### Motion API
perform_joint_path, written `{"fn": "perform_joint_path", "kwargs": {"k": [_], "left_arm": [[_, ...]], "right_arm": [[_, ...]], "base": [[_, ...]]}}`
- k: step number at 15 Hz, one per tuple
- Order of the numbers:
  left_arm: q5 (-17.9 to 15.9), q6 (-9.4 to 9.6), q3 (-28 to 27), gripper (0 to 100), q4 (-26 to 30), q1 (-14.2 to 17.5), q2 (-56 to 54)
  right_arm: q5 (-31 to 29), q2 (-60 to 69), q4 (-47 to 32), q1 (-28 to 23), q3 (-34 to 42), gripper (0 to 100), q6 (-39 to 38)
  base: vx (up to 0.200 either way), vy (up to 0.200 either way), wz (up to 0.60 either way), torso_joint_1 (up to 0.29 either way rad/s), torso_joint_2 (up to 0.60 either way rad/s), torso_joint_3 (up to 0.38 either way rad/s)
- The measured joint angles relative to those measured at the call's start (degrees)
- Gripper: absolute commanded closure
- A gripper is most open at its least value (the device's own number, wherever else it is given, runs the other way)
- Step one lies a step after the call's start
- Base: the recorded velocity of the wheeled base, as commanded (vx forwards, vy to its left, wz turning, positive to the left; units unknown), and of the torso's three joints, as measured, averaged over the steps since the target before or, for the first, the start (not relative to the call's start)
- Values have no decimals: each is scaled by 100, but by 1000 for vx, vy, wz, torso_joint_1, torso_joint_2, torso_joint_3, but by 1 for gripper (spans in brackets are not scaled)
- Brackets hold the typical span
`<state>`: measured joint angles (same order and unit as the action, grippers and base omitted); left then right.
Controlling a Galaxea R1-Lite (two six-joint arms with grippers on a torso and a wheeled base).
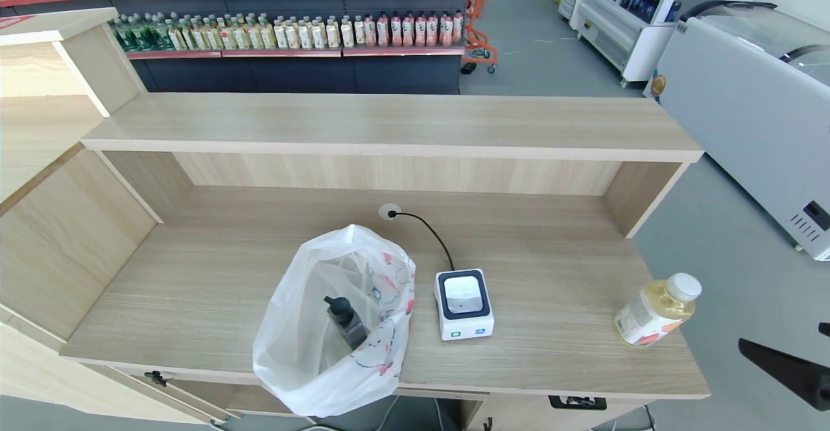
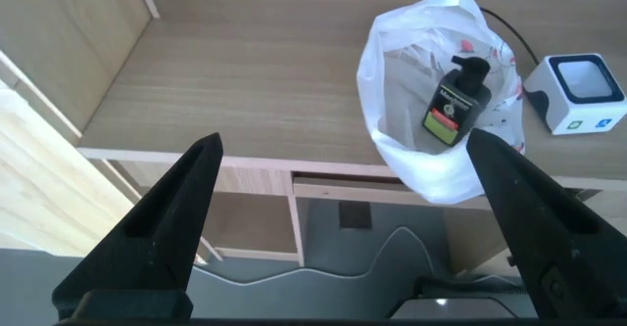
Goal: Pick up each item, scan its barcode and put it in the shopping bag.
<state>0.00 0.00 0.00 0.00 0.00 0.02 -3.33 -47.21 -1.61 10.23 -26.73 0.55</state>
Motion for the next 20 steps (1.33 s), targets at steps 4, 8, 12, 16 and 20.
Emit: {"fn": "perform_joint_path", "kwargs": {"k": [4,8,12,16,20], "left_arm": [[0,0,0,0,0,0,0],[0,-2,0,0,0,0,0],[0,0,0,0,0,-5,0],[0,0,0,0,0,0,0],[0,-2,0,0,0,0,0]], "right_arm": [[-107,-2,-307,-155,105,0,199],[-105,41,-329,-157,304,0,207],[-263,11,-747,-163,500,0,336],[-789,-269,-877,-169,552,0,346],[-967,-807,-462,-185,577,0,324]], "base": [[0,-200,0,0,4,2],[0,-50,0,2,1,2],[0,0,0,0,0,0],[0,0,0,0,0,0],[0,0,0,0,0,0]]}}
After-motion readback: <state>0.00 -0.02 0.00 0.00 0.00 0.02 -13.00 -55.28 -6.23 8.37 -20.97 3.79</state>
